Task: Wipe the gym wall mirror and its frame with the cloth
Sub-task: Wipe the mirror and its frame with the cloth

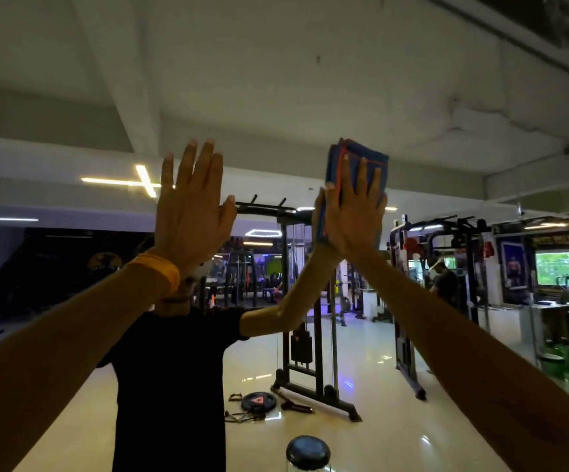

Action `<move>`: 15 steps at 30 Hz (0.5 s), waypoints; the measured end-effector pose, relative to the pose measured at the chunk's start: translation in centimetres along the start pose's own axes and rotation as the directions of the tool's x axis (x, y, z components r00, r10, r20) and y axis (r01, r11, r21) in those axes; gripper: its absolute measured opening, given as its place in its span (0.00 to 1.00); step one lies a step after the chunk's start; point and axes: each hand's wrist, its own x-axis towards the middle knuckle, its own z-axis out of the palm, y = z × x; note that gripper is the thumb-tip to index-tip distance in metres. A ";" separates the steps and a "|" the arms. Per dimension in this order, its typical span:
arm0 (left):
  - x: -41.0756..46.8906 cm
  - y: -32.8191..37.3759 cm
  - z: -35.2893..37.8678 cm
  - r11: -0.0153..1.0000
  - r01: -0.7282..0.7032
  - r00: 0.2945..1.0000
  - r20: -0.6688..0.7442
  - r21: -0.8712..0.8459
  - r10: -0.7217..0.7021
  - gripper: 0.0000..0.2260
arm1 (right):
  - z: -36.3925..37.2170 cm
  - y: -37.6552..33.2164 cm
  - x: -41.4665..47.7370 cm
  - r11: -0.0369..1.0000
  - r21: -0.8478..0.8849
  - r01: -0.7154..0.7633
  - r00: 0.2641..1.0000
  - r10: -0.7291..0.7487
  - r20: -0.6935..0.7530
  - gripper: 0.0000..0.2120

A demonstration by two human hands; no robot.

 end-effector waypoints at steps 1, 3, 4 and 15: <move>0.1 0.2 0.3 1.000 0.010 1.000 0.007 0.020 -0.010 0.33 | 0.5 -1.2 -1.3 0.990 -0.030 0.135 0.991 -0.135 -0.001 0.32; -0.1 0.3 1.0 0.998 0.017 1.000 0.014 0.066 -0.017 0.33 | 1.3 -2.1 -4.7 0.867 -0.054 0.496 0.867 -0.492 0.077 0.30; -0.1 0.1 1.2 0.997 0.020 1.000 0.009 0.078 -0.020 0.32 | 1.1 -1.6 -5.6 0.773 -0.048 0.632 0.772 -0.624 0.118 0.30; -0.2 0.4 0.7 0.996 0.011 1.000 -0.003 0.094 -0.011 0.33 | 0.1 3.2 3.6 0.955 -0.074 0.288 0.956 -0.291 -0.044 0.30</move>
